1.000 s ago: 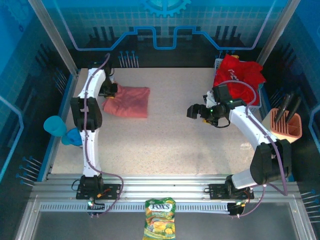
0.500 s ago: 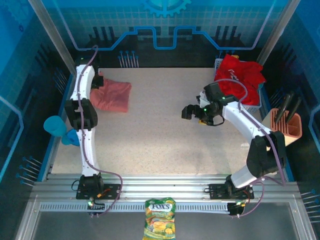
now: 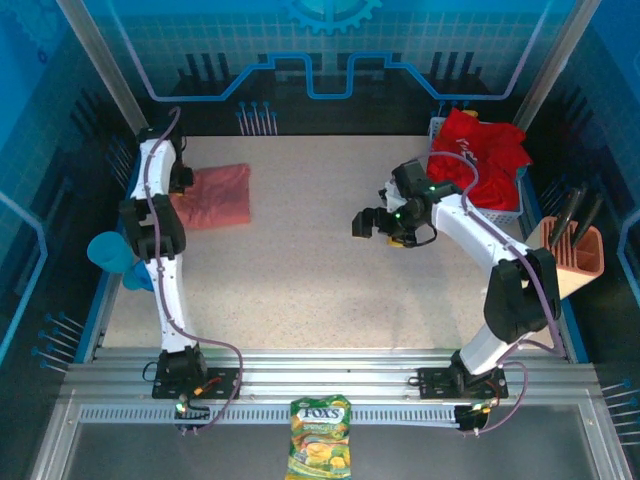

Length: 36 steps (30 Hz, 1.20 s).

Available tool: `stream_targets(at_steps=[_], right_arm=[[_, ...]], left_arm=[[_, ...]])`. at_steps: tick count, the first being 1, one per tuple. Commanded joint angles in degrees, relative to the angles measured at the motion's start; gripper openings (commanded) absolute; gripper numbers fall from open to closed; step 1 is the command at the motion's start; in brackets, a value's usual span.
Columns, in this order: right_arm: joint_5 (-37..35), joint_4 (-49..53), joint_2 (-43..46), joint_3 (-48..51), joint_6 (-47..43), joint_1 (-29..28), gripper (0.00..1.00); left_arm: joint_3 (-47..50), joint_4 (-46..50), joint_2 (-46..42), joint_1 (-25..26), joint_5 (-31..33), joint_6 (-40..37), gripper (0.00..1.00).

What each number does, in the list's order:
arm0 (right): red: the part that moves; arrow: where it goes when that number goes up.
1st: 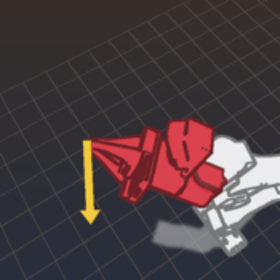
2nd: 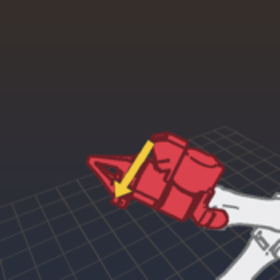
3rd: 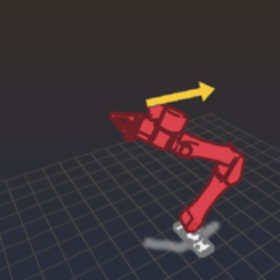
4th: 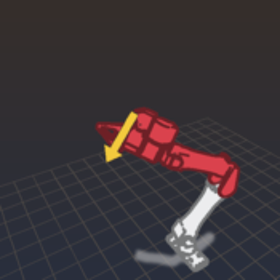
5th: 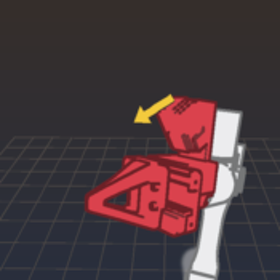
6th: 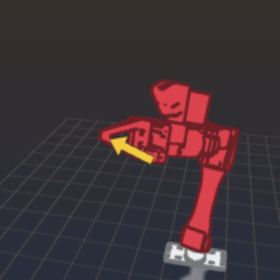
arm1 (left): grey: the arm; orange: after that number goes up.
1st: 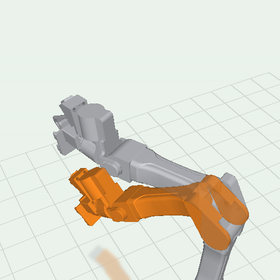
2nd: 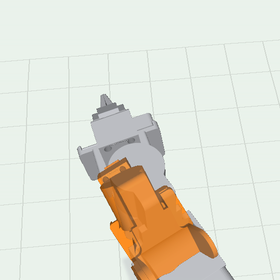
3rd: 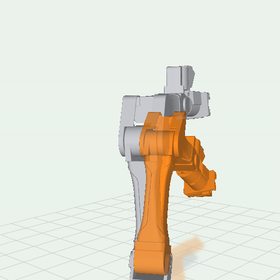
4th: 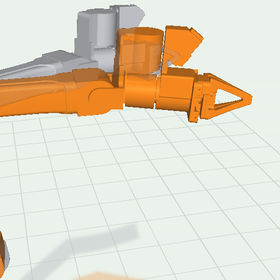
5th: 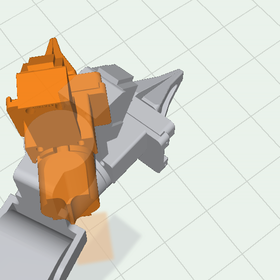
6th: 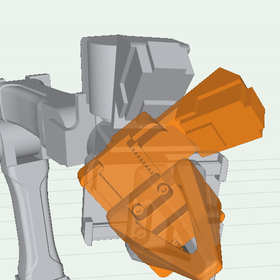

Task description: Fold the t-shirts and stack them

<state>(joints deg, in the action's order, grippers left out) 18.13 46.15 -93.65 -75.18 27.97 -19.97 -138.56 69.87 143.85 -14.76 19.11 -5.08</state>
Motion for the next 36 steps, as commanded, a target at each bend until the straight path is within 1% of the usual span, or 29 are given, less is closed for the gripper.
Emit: stream_targets(at_steps=[1,6,9,11,12,13,14,15,16,18,19,21,25,26,27,29,33,36], right_arm=[[-0.51,3.16,-2.1,-2.75,-0.82,-1.42,0.99],[-1.22,3.05,-2.2,-2.9,-0.08,-3.12,0.99],[-1.38,3.63,-2.76,-3.28,-0.18,-3.49,1.0],[-1.66,3.86,-2.78,-3.47,-0.37,-3.67,0.99],[-1.82,3.91,-2.62,-3.39,-0.35,-3.8,0.99],[-1.79,3.86,-2.44,-3.26,-0.41,-4.01,0.99],[-1.82,3.86,-2.26,-3.09,-0.5,-4.07,0.99],[-1.95,3.94,-2.08,-2.89,-0.6,-4.11,0.99],[-2.03,3.83,-1.8,-2.53,-0.62,-4.17,0.99],[-2.05,3.52,-1.41,-1.64,-0.55,-4.2,0.99],[-1.84,3.14,-1.15,-1.19,-0.38,-4.21,0.99],[-1.37,1.93,-0.46,0.02,-0.01,-4.44,0.99],[-1.06,1.27,0.55,1.02,-0.16,-4.73,0.99],[-1.14,1.03,0.93,1.36,-0.16,-4.73,0.99],[-1.01,0.57,1.31,1.73,-0.09,-4.73,0.99],[-0.94,-0.3,1.98,2.18,0.0,-4.73,0.99],[-1.92,-2.36,2.83,2.33,0.58,-4.73,1.0],[-3.86,-3.96,3.54,2.01,0.35,-4.39,1.0]], left_arm=[[-1.9,-0.16,-0.17,-1.32,-0.68,-0.53,0.08],[-4.26,-0.7,1.34,-1.91,0.13,0.04,0.08],[-4.5,-1.67,2.25,-2.37,0.27,0.14,0.11],[-6.36,-1.5,3.6,-2.37,1.09,0.66,0.13],[-7.69,-1.43,4.26,-2.37,1.27,1.3,0.19],[-8.52,-1.71,4.71,-2.31,1.44,2.05,0.34],[-9.01,-2.03,4.77,-2.26,1.93,2.53,0.46],[-9.02,-2.41,4.49,-2.2,2.44,2.92,0.55],[-8.85,-2.78,4.21,-2.2,3.11,3.51,0.63],[-8.13,-3.35,3.45,-2.12,4.7,3.95,0.73],[-7.95,-3.42,2.95,-1.88,5.93,4.48,0.75],[-7.65,-3.57,1.39,-1.1,6.42,4.84,0.76],[-6.92,-4.76,-3.44,1.22,5.28,4.89,0.78],[-6.89,-4.91,-4.47,2.01,5.85,4.4,0.82],[-6.95,-4.87,-5.68,2.97,6.14,3.68,0.89],[-7.35,-4.49,-7.5,4.71,5.72,2.98,0.93],[-6.44,-3.0,-11.14,8.04,4.53,4.58,0.99],[-2.7,-3.34,-15.47,11.39,3.41,5.42,0.99]])
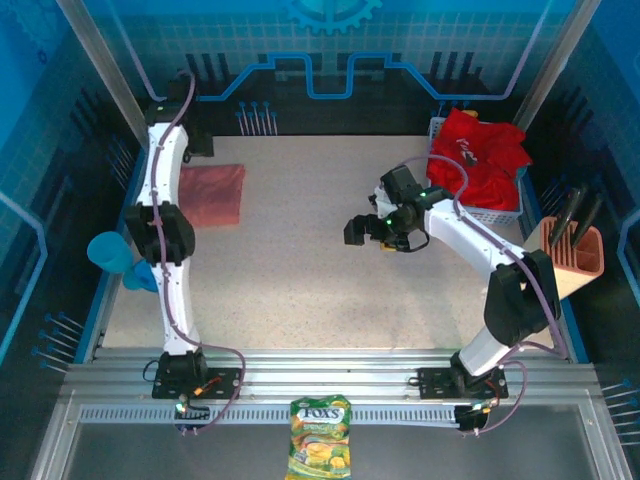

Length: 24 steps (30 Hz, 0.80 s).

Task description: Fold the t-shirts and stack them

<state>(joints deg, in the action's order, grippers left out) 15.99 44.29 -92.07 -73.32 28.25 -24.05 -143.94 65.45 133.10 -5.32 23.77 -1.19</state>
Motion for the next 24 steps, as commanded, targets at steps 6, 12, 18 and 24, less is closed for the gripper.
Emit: stream_targets(at_steps=[6,12,18,24], right_arm=[[-4.17,-2.71,3.28,-1.19,-1.98,1.35,1.0],[-9.73,-4.22,8.85,2.35,-5.39,2.92,1.0],[-18.81,-14.42,18.64,14.64,-12.05,6.28,1.0],[-25.24,-38.83,30.22,34.72,-24.82,7.06,1.0]], left_arm=[[20.37,-10.6,-18.05,5.58,-13.16,6.44,0.99],[47.42,-30.4,-35.88,7.23,-24.87,9.72,0.99],[70.4,-43.43,-49.7,7.26,-25.98,8.98,0.99],[89.81,-54.2,-58.0,7.17,-23.75,4.3,0.99]])
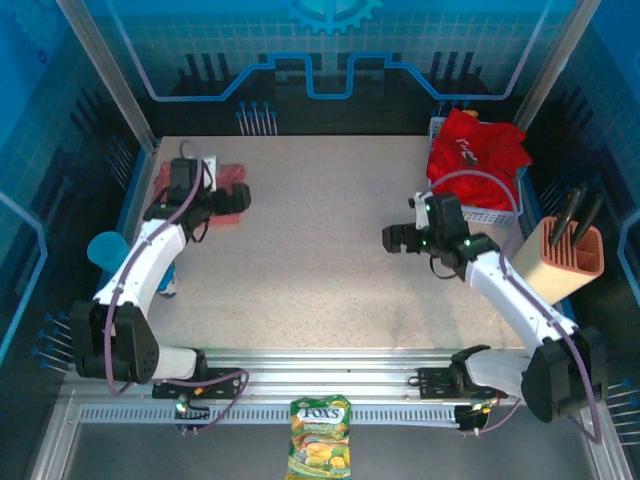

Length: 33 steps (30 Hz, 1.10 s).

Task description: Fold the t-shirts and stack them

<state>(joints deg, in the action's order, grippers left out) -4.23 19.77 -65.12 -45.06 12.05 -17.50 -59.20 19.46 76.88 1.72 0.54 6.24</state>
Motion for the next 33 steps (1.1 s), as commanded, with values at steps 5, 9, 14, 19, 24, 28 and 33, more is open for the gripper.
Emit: stream_targets(at_steps=[5,9,14,19,24,28,33], right_arm=[[-10.49,-23.81,7.8,15.41,-11.89,3.11,1.0],[-9.28,-34.2,8.55,22.15,-12.62,6.0,1.0],[-9.48,-47.19,5.48,26.96,-15.38,8.98,1.0],[-3.1,-61.75,-3.49,29.43,-17.54,13.3,1.0],[-0.61,-58.25,-10.54,23.39,-16.1,15.13,1.0],[6.69,-67.1,-10.18,26.71,-12.92,14.93,1.0],[2.63,-79.6,-20.13,28.32,-12.68,14.58,1.0]], left_arm=[[19.8,-23.48,-5.33,-0.06,4.52,-5.62,0.99],[27.87,-39.45,-2.0,-0.13,9.28,-2.34,0.99],[32.66,-54.56,3.88,0.04,13.71,-2.56,0.99],[39.46,-74.94,10.97,-0.13,14.25,-3.8,0.99],[38.59,-74.93,12.28,0.04,14.43,-4.35,0.99],[38.37,-73.98,11.98,0.04,14.53,-4.05,0.99],[38.46,-74.35,12.06,0.04,14.43,-4.27,0.99]])
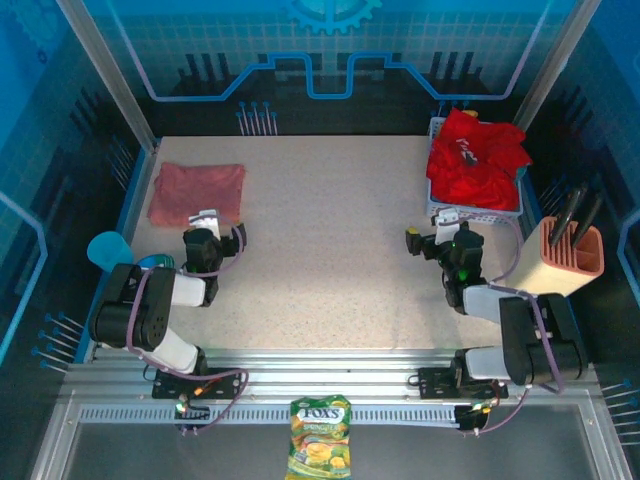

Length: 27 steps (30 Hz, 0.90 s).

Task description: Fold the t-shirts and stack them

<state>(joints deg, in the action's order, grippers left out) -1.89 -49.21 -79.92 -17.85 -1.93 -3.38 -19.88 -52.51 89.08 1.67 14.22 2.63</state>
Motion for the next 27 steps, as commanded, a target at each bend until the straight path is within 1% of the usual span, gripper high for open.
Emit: stream_targets(at_steps=[1,2,4,5,6,8,15,18,21,27], right_arm=[[0.07,-13.98,-8.24,1.31,1.53,0.49,1.0],[-0.56,-15.01,-9.37,0.92,1.81,0.53,1.0],[-1.83,-4.32,-7.34,-2.55,2.59,0.66,1.0],[-4.28,-2.29,-8.04,-4.54,3.04,0.38,1.0],[-5.71,-2.98,-7.85,-3.93,2.44,-0.59,1.0],[-7.43,-3.07,-8.03,-4.1,3.13,-0.58,1.0],[-6.66,-2.76,-8.13,-4.37,2.43,-0.73,1.0],[-3.75,-1.52,-8.15,-5.02,1.42,-0.67,1.0],[-4.64,-1.88,-8.17,-4.83,1.72,-0.78,1.0],[-3.9,-1.2,-8.15,-5.12,1.69,-0.62,1.0]], left_arm=[[-0.87,-2.34,-0.1,0.07,0.68,-0.63,0.99],[-0.91,-2.33,-0.13,0.09,0.63,-0.65,0.99],[-0.95,-2.36,-0.13,0.09,0.65,-0.7,0.99],[-0.95,-2.34,-0.08,0.09,0.63,-0.71,0.99],[-0.95,-2.33,-0.12,0.08,0.58,-0.7,0.99],[-0.95,-2.34,-0.12,0.08,0.63,-0.71,0.99],[-0.95,-2.33,-0.13,0.09,0.59,-0.71,0.99],[-0.95,-2.34,-0.07,0.07,0.63,-0.7,0.99],[-0.95,-2.38,-0.06,0.09,0.57,-0.7,0.99],[-0.95,-2.32,-0.04,0.09,0.58,-0.7,0.99]])
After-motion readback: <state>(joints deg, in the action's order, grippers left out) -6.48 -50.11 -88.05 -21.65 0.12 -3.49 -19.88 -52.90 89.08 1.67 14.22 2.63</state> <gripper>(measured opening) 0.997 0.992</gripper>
